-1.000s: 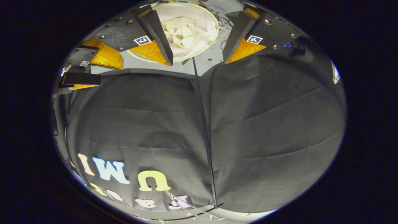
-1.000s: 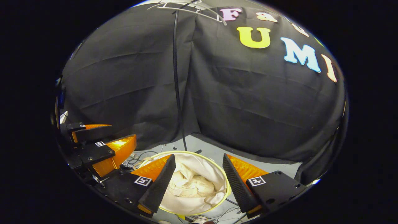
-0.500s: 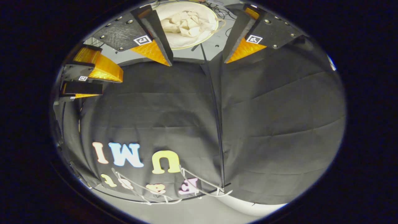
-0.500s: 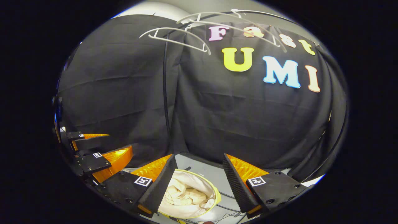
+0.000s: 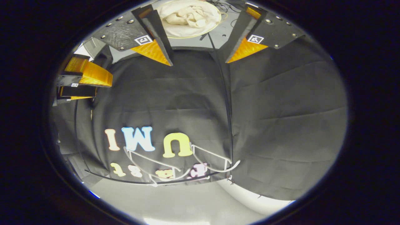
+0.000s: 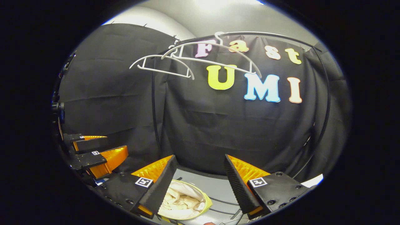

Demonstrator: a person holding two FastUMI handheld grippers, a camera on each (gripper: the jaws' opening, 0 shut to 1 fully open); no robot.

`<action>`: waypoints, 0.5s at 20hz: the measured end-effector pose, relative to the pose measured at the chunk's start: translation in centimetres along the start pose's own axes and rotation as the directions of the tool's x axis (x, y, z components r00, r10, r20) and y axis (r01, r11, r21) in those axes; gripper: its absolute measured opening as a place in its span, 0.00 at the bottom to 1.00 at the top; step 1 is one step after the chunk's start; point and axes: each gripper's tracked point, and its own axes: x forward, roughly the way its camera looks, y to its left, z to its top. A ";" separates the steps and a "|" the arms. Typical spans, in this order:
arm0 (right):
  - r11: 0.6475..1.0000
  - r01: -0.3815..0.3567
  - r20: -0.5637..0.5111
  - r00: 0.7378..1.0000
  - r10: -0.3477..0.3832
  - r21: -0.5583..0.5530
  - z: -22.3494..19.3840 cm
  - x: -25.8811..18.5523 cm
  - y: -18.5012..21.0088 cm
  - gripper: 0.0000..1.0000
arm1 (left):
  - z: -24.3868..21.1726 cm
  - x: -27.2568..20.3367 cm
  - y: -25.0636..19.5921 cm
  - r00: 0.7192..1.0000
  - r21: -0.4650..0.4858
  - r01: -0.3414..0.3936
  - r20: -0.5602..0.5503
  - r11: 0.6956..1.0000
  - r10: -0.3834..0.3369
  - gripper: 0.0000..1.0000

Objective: Grasp the clothes on the hanger with both hands and then place them into the laundry hamper below.

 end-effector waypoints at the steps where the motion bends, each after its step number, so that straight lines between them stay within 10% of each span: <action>1: 1.000 0.017 0.011 1.000 -0.017 0.010 0.7 -0.5 -0.7 0.94 | 0.8 -0.1 -0.4 1.000 0.007 0.008 0.011 1.000 -0.008 0.94; 10: 0.989 0.141 0.100 0.984 -0.145 0.041 6.1 -6.5 -6.4 0.94 | 8.3 -2.9 -4.1 0.989 -0.038 0.106 0.110 0.994 -0.101 0.94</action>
